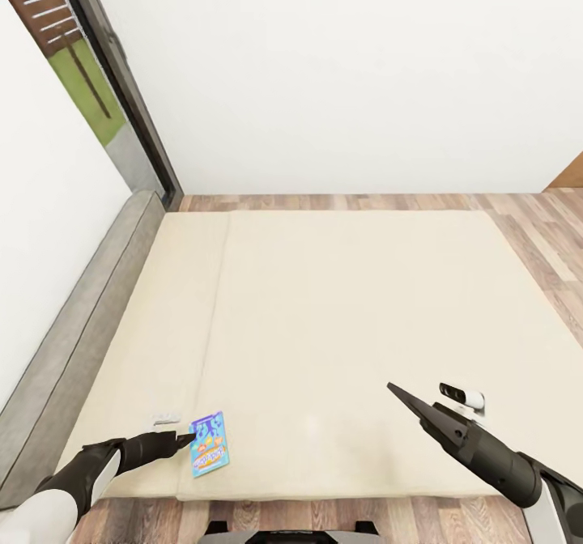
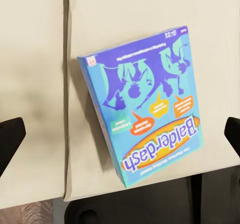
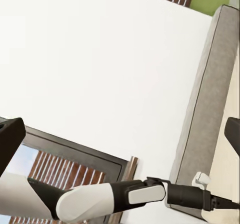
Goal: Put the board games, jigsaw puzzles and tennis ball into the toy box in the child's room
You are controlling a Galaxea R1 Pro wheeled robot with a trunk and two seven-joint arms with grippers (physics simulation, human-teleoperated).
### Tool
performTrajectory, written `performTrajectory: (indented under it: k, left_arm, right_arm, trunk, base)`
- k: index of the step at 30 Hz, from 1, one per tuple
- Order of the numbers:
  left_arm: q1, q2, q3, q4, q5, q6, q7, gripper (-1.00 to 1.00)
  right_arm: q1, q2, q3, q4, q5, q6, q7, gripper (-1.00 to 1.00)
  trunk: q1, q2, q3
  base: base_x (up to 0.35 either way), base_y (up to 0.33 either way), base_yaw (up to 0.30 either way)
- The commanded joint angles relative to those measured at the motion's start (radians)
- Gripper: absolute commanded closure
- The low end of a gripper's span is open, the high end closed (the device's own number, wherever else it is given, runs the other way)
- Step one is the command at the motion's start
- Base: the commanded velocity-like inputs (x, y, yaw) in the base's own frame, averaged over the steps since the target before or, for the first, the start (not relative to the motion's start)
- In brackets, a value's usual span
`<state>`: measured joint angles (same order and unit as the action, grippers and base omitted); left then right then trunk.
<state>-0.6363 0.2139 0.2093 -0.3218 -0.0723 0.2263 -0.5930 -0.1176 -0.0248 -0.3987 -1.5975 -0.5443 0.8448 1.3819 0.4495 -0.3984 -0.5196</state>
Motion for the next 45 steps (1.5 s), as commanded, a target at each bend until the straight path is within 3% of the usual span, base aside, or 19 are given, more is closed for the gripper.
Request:
performTrajectory:
  k: [1,9,36,41,45]
  left_arm:
    - [0.000,-0.001,0.008,-0.002,-0.007,0.007,-0.007,-1.00]
    - [0.000,-0.001,0.008,-0.002,-0.007,0.005,-0.007,-1.00]
    - [0.000,-0.001,0.008,-0.002,-0.007,0.004,-0.007,-1.00]
    - [0.000,-0.001,0.008,-0.002,-0.007,0.004,-0.007,-1.00]
    - [0.000,-0.004,0.008,-0.003,-0.007,0.004,-0.007,-1.00]
  right_arm:
    - [0.000,0.000,-0.002,0.000,0.001,-0.006,-0.013,-1.00]
    - [0.000,0.000,-0.005,0.000,0.008,-0.041,-0.059,-1.00]
    - [0.000,0.006,0.000,0.002,0.011,-0.054,-0.072,-1.00]
    - [0.000,0.012,0.031,0.001,0.029,-0.049,-0.107,-1.00]
    - [-0.002,0.008,0.098,0.000,0.045,-0.007,-0.147,-1.00]
  trunk:
    - [0.000,-0.002,-0.002]
    - [0.000,-0.002,-0.004]
    - [0.000,-0.002,-0.004]
    - [0.000,-0.002,-0.004]
    - [0.000,-0.002,-0.004]
  base:
    - [0.000,0.000,0.006]
    - [0.000,0.000,0.003]
    - [0.000,0.000,0.000]
    - [0.000,0.000,0.000]
    - [0.000,0.000,0.000]
